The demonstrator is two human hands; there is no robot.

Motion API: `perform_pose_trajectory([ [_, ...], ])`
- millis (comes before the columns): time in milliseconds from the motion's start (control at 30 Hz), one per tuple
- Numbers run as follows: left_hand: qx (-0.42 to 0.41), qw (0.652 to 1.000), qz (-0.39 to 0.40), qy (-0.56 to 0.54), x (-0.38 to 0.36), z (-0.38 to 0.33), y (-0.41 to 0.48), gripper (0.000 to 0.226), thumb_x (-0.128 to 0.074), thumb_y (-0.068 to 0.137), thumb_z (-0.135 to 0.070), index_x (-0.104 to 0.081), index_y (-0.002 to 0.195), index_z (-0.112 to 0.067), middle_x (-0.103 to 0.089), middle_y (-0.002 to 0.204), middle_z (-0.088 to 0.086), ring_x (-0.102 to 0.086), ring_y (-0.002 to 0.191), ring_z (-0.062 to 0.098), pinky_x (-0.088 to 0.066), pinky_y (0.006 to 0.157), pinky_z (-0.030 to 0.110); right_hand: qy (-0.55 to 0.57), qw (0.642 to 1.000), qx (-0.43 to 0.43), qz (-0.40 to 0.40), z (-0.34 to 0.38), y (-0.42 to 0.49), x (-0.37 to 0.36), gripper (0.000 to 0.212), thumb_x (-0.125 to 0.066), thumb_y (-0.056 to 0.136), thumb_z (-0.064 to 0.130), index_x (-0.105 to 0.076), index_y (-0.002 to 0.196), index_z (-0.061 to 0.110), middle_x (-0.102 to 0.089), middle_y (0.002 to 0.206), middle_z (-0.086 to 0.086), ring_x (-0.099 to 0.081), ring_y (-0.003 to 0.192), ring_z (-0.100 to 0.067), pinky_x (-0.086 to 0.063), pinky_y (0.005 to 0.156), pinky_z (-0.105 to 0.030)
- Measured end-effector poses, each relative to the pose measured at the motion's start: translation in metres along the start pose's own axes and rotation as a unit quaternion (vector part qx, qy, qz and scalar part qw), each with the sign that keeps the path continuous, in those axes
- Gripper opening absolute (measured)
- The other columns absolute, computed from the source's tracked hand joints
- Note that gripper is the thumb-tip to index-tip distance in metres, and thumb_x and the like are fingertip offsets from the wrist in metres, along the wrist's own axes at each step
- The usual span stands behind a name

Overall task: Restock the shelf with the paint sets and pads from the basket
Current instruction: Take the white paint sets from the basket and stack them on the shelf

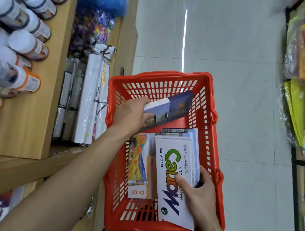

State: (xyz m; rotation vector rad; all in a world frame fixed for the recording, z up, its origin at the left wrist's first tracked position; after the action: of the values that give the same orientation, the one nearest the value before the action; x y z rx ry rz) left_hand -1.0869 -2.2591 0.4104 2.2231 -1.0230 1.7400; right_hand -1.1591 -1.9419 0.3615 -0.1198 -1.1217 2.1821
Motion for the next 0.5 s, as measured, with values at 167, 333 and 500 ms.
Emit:
perform_pose_trajectory([
  [167, 0.084, 0.993, -0.01, -0.079, 0.055, 0.017, -0.059, 0.041, -0.072, 0.085, -0.046, -0.062, 0.121, -0.029, -0.073, 0.117, 0.0, -0.067, 0.101, 0.028, -0.05, 0.076, 0.035, -0.004, 0.998, 0.042, 0.045, 0.041, -0.027, 0.011, 0.058, -0.091, 0.073, 0.015, -0.064, 0.123, 0.027, -0.081, 0.104, 0.006, -0.08, 0.088, -0.014, -0.063, 0.069, -0.027],
  [333, 0.191, 0.965, -0.033, -0.176, 0.093, 0.046, -0.132, 0.038, -0.077, 0.084, -0.041, -0.066, 0.116, -0.025, -0.073, 0.114, -0.002, -0.061, 0.09, 0.012, -0.044, 0.068, 0.027, -0.01, 0.993, 0.092, 0.076, 0.094, -0.059, 0.023, 0.059, -0.084, 0.063, 0.026, -0.067, 0.12, 0.025, -0.081, 0.105, 0.005, -0.08, 0.09, -0.017, -0.064, 0.073, -0.031],
  [500, 0.246, 0.932, -0.09, -0.252, 0.143, 0.05, -0.22, 0.039, -0.08, 0.084, -0.031, -0.066, 0.117, -0.016, -0.064, 0.109, -0.006, -0.058, 0.101, 0.012, -0.042, 0.074, 0.026, -0.031, 0.977, 0.155, 0.144, 0.159, -0.101, 0.015, 0.059, -0.084, 0.065, 0.028, -0.067, 0.121, 0.024, -0.08, 0.108, 0.001, -0.08, 0.09, -0.02, -0.064, 0.077, -0.042],
])
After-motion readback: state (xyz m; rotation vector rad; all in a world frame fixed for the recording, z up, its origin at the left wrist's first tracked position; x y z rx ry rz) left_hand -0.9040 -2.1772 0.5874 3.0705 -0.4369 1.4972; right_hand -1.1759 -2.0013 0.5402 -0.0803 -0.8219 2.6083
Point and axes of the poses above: each hand's wrist, its own y-axis towards the middle knuckle, its own x-axis out of the back of the hand, z = x × y, the point moved 10 cm from there along y, towards the middle knuckle
